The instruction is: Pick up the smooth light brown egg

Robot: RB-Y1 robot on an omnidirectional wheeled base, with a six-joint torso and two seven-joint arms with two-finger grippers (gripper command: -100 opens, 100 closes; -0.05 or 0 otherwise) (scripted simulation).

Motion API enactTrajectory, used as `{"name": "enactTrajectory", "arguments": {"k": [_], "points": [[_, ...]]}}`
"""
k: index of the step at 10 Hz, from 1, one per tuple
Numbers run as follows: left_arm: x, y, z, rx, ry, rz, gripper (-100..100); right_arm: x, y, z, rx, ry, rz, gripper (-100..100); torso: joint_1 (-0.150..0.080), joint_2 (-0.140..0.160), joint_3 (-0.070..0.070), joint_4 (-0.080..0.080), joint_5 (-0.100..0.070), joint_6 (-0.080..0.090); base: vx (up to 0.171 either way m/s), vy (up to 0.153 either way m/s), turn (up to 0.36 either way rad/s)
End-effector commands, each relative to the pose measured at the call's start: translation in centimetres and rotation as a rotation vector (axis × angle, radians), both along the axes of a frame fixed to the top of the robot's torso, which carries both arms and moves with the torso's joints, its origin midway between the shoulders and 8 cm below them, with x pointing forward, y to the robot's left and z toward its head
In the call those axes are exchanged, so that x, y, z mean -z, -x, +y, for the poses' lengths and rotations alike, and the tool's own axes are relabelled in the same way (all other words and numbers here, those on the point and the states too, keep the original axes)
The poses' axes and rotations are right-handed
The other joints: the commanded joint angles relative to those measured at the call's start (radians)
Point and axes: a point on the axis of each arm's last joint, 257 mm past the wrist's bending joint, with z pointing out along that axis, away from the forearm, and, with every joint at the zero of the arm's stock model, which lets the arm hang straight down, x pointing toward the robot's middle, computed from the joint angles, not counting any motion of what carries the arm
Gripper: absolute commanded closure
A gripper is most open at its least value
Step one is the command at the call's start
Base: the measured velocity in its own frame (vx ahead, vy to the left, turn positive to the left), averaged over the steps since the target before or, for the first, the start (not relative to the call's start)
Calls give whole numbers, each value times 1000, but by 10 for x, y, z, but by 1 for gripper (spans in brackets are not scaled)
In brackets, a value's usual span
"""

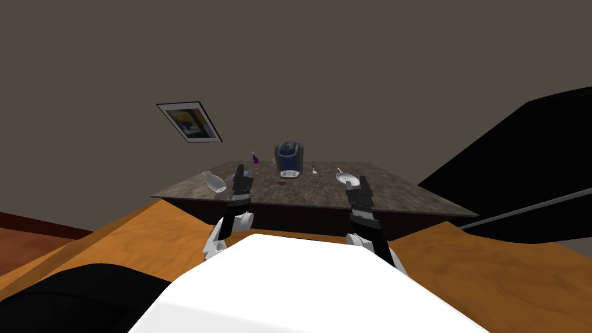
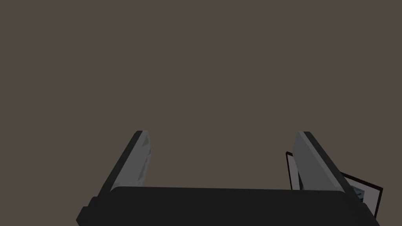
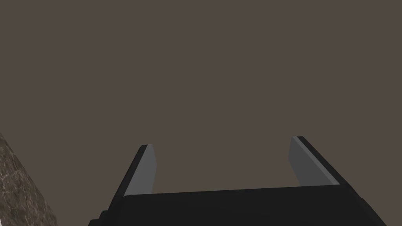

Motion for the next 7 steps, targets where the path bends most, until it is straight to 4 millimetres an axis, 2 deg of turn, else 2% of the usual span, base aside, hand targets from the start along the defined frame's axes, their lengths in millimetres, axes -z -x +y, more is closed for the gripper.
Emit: {"name": "enactTrajectory", "arguments": {"k": [1,2,3,4,5,6,7], "points": [[6,-12,11,-25,-9,37,-100,0,0,0,0,0,0,0,0,0,0,0,0,0,1,80,-58],[11,-22,22,-48,-16,64,-100,0,0,0,0,0,0,0,-1,-1,0,0,0,0,8,110,-140],[12,-23,23,-49,-15,70,-100,0,0,0,0,0,0,0,0,-1,-1,0,0,0,-18,105,-60],[19,-35,36,-74,-17,105,-100,0,0,0,0,0,0,0,0,0,0,0,0,0,-30,117,-80],[20,-35,36,-74,-16,107,-100,0,0,0,0,0,0,0,1,1,0,0,0,0,-29,94,-51],[28,-47,50,-100,-14,145,-100,0,0,0,0,0,0,0,-1,1,1,0,0,0,-6,99,-97],[28,-48,51,-100,-14,147,-100,0,0,0,0,0,0,0,0,0,0,0,0,0,-7,96,-63]]}}
